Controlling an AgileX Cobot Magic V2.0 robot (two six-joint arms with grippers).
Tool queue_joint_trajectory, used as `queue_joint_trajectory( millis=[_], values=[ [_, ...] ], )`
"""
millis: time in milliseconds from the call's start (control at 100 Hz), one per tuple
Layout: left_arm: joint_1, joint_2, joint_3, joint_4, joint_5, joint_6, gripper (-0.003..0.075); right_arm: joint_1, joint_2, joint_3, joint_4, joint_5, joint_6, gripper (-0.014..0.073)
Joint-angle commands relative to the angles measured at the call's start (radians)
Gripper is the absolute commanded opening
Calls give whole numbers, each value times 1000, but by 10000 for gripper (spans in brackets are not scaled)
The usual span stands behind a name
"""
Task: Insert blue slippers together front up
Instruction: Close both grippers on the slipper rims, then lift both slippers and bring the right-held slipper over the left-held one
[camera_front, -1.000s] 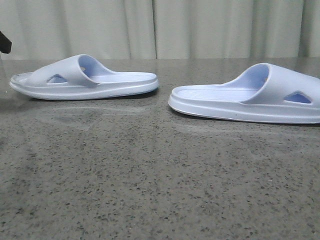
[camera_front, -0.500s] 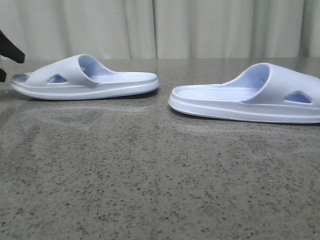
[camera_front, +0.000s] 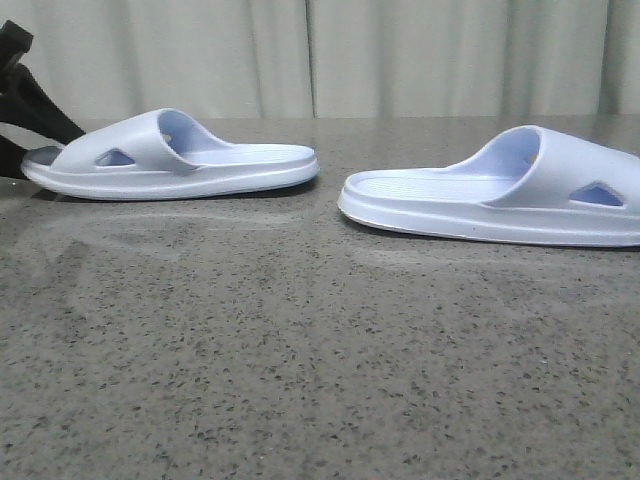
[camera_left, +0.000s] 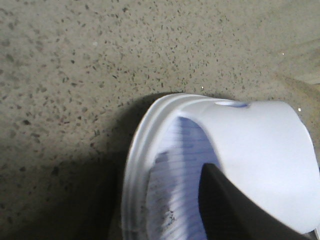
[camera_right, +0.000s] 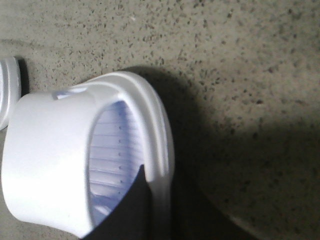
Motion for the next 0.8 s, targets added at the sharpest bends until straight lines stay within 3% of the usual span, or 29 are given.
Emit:
queue_joint_trajectory(
  millis=[0, 80, 310, 540, 790],
  values=[
    [-8, -34, -22, -40, 29, 1, 191, -7, -24, -29, 48, 2, -15, -107],
    [-8, -34, -22, -40, 46, 1, 17, -7, -24, -29, 48, 4, -15, -107],
    [46, -50, -24, -16, 152, 3, 15, -7, -24, -29, 70, 22, -18, -107],
    [160, -130, -24, -19, 324, 3, 15, -7, -26, -31, 268, 156, -148, -107],
    [168, -236, -19, -56, 324, -30, 15, -7, -33, -59, 408, 282, -196, -107]
  ],
)
